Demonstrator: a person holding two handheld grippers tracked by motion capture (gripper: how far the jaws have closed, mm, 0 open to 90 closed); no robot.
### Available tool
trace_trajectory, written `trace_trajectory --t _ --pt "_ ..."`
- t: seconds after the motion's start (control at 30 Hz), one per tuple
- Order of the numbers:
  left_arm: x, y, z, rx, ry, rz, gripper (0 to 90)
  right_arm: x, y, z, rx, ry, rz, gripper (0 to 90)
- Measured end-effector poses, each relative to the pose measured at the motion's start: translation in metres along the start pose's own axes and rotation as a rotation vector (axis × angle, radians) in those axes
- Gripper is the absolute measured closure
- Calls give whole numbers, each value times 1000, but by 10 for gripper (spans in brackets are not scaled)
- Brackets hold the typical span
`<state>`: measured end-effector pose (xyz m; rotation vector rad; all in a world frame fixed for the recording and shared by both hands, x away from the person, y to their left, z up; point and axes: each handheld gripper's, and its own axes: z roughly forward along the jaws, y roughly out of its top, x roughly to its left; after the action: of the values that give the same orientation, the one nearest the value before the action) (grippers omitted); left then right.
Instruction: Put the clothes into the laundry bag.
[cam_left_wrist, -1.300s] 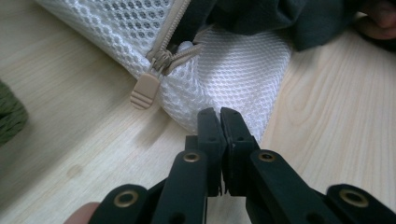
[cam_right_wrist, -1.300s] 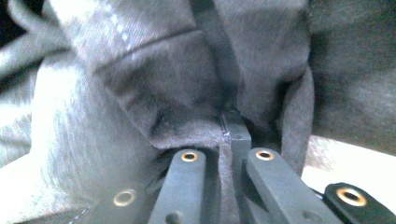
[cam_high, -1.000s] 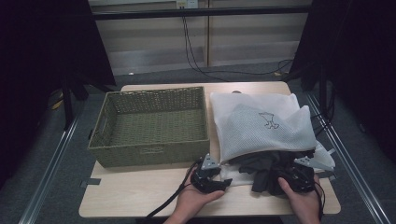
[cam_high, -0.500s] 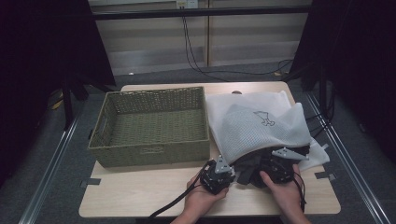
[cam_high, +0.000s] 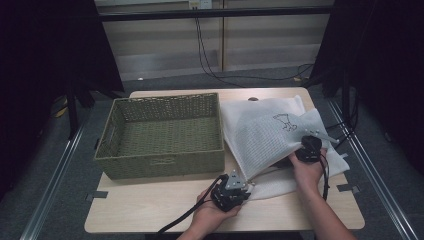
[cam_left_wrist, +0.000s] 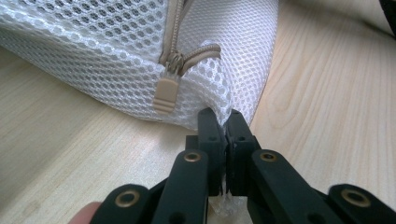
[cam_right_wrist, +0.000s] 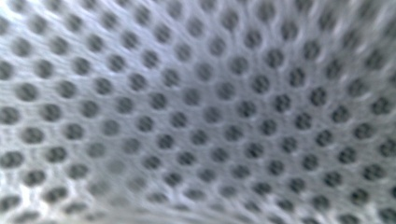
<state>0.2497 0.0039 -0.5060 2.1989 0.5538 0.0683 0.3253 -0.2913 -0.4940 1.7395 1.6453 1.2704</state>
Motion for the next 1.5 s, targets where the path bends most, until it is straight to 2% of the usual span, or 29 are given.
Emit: trace_trajectory --t 0.03,0.13,0.23,0.27,0.33,0.37,0.43,0.5,0.57,0.6,0.67,0.7,0.8,0.83,0.9,1.03,1.07,1.13,1.2,1.27,1.3,1.37,1.4,1.43,1.47,1.5 --pt "1 0 -1 13 3 7 870 -1 0 -4 4 15 -13 793" --pt "4 0 -1 0 2 -32 854 1 -5 -26 34 75 -116 562" --pt "5 -1 -2 -3 6 -47 821 1 -18 -57 30 106 -214 472" --pt "5 -1 -1 -7 9 -54 804 -1 -23 -70 32 118 -223 458" --pt "5 0 -1 -7 16 -49 784 -8 -27 -86 23 149 -209 438" --pt "5 0 -1 -11 22 -48 770 -12 -27 -94 17 147 -219 432" --pt "5 -1 -1 -16 36 -54 712 -20 -25 -107 -5 109 -250 422" --pt "5 -1 -1 -15 39 -57 689 -30 -22 -115 -44 54 -245 397" --pt "5 0 -1 -18 41 -65 686 -37 -21 -110 -33 -16 -248 348" --pt "5 0 -1 -16 43 -62 690 -41 -22 -102 -10 -50 -249 329" --pt "6 0 -1 -11 47 -64 744 -43 -23 -85 27 -87 -267 348" --pt "6 0 -1 -9 47 -64 770 -43 -23 -78 43 -94 -275 426" --pt "6 1 -2 4 43 -66 822 -43 -28 -57 102 -72 -292 738" --pt "5 1 -2 5 44 -71 831 -44 -31 -50 143 -56 -287 811" --pt "5 1 -3 12 53 -47 837 -45 -30 -53 162 -55 -251 862" --pt "7 -2 -8 25 37 -42 841 -42 -40 -68 184 -68 -225 873" --pt "8 -3 -11 24 33 -52 841 -38 -43 -74 198 -78 -232 877" --pt "10 -8 -17 33 31 -47 841 -30 -50 -89 235 -86 -232 881" --pt "10 -12 -21 24 23 -58 839 -25 -56 -97 242 -85 -253 881" --pt "8 -15 -24 23 26 -50 833 -22 -60 -103 247 -69 -271 880" --pt "7 -16 -24 13 27 -49 822 -22 -61 -105 248 -64 -260 879" --pt "7 -16 -28 -1 72 -65 741 -22 -61 -108 224 -33 -243 865" --pt "7 -16 -31 -26 82 -96 665 -23 -62 -111 190 -13 -245 828" --pt "7 -13 -36 -51 81 -120 586 -22 -61 -115 154 8 -239 774" --pt "8 -9 -44 -85 80 -127 503 -19 -60 -120 126 24 -239 702" --pt "6 -6 -49 -106 96 -127 457 -18 -58 -126 93 40 -246 617"
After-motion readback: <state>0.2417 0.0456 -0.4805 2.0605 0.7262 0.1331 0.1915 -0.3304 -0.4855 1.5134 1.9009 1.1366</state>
